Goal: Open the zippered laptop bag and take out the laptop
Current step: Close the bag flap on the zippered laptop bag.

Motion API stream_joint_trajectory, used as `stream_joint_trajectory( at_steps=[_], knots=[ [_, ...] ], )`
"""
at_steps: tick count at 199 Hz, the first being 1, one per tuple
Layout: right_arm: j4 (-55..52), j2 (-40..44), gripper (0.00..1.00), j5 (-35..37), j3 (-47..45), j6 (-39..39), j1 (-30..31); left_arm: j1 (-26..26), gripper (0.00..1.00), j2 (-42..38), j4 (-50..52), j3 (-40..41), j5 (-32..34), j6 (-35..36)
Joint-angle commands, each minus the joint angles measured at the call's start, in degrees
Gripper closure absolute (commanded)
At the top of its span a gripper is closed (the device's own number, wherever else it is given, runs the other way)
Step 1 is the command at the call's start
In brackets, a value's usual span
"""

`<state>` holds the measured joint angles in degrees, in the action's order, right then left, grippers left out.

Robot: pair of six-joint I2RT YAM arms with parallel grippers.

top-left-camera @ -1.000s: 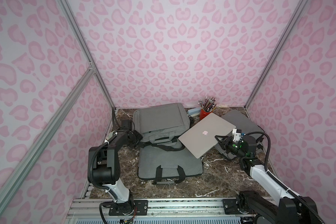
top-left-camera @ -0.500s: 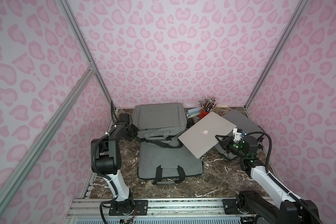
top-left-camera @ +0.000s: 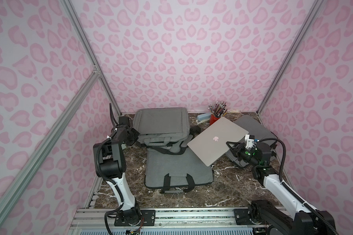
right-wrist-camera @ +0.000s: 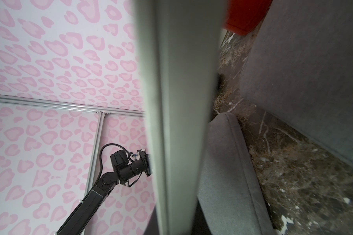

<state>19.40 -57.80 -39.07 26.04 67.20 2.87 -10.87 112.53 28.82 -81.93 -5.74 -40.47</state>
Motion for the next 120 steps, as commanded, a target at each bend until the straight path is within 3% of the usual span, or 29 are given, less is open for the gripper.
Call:
stream_joint_trajectory(
  at_steps=[1,30,76,104,120],
  knots=[
    [5.3,0.6,1.0,-2.3,1.0,-1.8,-0.1,-0.3,0.95,0.7,2.3,-3.3,2.6,2.6],
    [5.0,0.1,1.0,-4.4,1.5,-3.1,-0.1,-0.3,0.8,0.3,2.9,-4.0,0.5,3.9],
    [3.0,-1.3,1.0,-7.9,3.9,-6.2,-0.2,-0.3,0.42,-3.9,6.5,-4.3,-1.4,7.8],
    [4.5,-2.6,1.0,-9.8,4.3,-6.1,-0.2,-0.3,0.33,-9.3,9.0,-1.8,-3.4,10.1],
    [4.9,-3.3,1.0,-10.5,4.7,-6.4,-0.2,-0.3,0.29,-13.5,9.2,3.5,-4.1,10.9]
  ],
)
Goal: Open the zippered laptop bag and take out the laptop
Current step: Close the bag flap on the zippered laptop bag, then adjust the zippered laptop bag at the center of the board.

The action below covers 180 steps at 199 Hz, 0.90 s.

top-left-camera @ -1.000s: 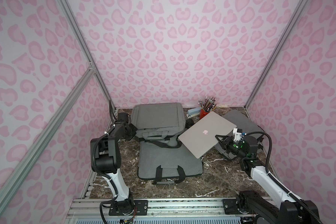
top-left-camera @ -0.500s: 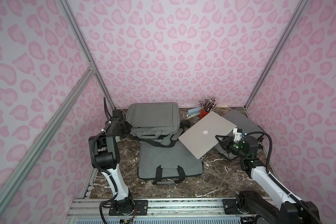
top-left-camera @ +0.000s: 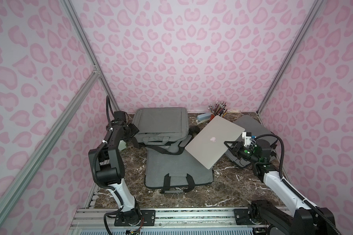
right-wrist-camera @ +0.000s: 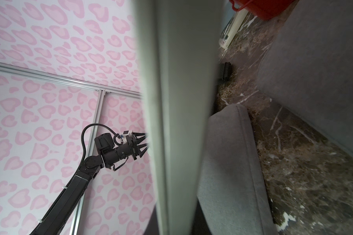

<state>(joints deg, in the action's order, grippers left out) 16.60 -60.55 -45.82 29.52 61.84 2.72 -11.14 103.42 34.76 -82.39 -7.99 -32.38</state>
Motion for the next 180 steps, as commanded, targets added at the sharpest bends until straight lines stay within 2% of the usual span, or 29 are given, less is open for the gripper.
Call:
stream_joint_trajectory(
  at_steps=[1,35,81,121,151,180],
  knots=[
    [7.7,-0.6,1.0,-3.8,1.3,-1.0,-0.1,0.0,0.29,-4.7,3.3,4.2,-1.8,2.9],
    [7.8,-1.9,1.0,-5.0,2.6,-1.8,-0.2,0.6,0.25,-13.3,3.1,13.7,-5.1,2.9],
    [7.0,-2.8,1.0,-6.0,3.8,-3.1,-1.2,6.1,0.25,-21.0,1.1,25.0,-6.5,1.7],
    [6.3,-2.9,1.0,-7.0,4.3,-3.9,-2.1,9.5,0.26,-19.3,-3.0,30.1,-8.9,2.4],
    [4.3,-2.3,1.0,-7.1,4.9,-5.5,-2.7,11.4,0.27,-16.1,-3.4,29.3,-5.7,4.6],
    [3.3,-1.5,1.0,-7.1,4.8,-6.1,-3.4,12.0,0.3,-12.6,-3.3,28.2,-5.3,6.0]
  ],
)
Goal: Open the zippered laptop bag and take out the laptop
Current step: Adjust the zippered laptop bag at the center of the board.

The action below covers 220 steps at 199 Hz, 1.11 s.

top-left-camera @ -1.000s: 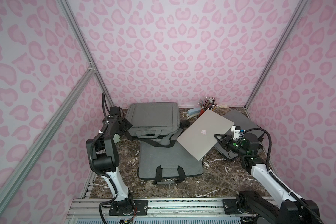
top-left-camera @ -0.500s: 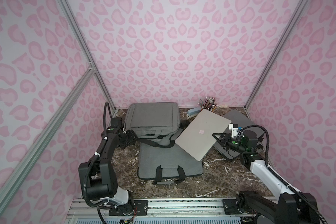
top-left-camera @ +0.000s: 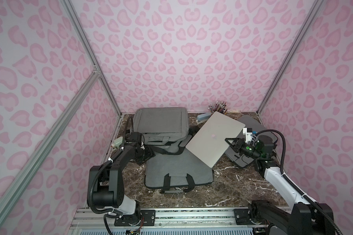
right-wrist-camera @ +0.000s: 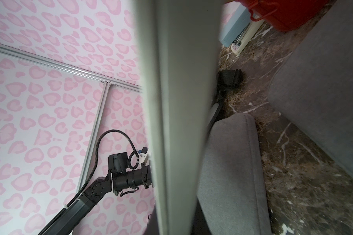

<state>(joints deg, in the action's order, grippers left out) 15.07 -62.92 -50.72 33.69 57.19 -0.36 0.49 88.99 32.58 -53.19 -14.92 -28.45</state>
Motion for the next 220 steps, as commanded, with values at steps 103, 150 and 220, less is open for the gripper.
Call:
stream_joint_trajectory(
  at_steps=[103,150,220],
  knots=[
    [3.4,1.9,1.0,-3.4,0.5,-2.9,-2.0,12.5,0.43,3.9,5.6,-3.2,17.7,8.0],
    [2.8,2.0,1.0,-3.8,0.6,-3.2,-2.6,18.6,0.56,5.2,5.7,-2.6,19.2,10.6],
    [-0.1,2.3,1.0,-4.5,1.9,-4.9,-3.6,26.3,0.61,3.8,5.2,1.2,15.2,5.8]
  ],
)
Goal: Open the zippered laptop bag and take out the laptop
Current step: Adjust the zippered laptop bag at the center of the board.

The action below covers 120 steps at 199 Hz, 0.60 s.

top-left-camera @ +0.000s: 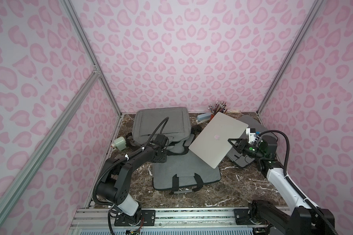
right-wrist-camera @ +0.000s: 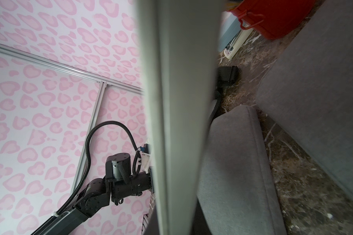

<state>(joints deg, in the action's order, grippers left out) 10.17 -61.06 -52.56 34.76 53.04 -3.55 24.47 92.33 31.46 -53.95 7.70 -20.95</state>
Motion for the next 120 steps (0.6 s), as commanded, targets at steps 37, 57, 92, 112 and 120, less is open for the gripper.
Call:
stream_joint_trajectory(
  at_steps=[37,57,92,112,120],
  knots=[
    [4.0,0.5,1.0,-2.8,1.3,-1.2,-0.6,5.9,0.61,-2.2,5.5,3.7,-11.4,-2.9],
    [3.7,0.4,1.0,-2.9,1.5,-1.4,-0.8,7.0,0.62,-2.4,5.4,4.1,-15.4,-4.0],
    [3.0,0.6,1.0,-3.8,2.4,-1.9,-0.9,9.7,0.62,-5.2,4.5,5.5,-20.2,-7.1],
    [1.9,0.3,1.0,-4.7,3.0,-2.8,-0.9,9.9,0.62,-7.8,6.2,5.2,-21.8,-7.3],
    [1.4,0.2,1.0,-5.1,3.2,-3.3,-0.9,9.9,0.61,-8.8,7.5,4.3,-21.4,-7.1]
  ],
)
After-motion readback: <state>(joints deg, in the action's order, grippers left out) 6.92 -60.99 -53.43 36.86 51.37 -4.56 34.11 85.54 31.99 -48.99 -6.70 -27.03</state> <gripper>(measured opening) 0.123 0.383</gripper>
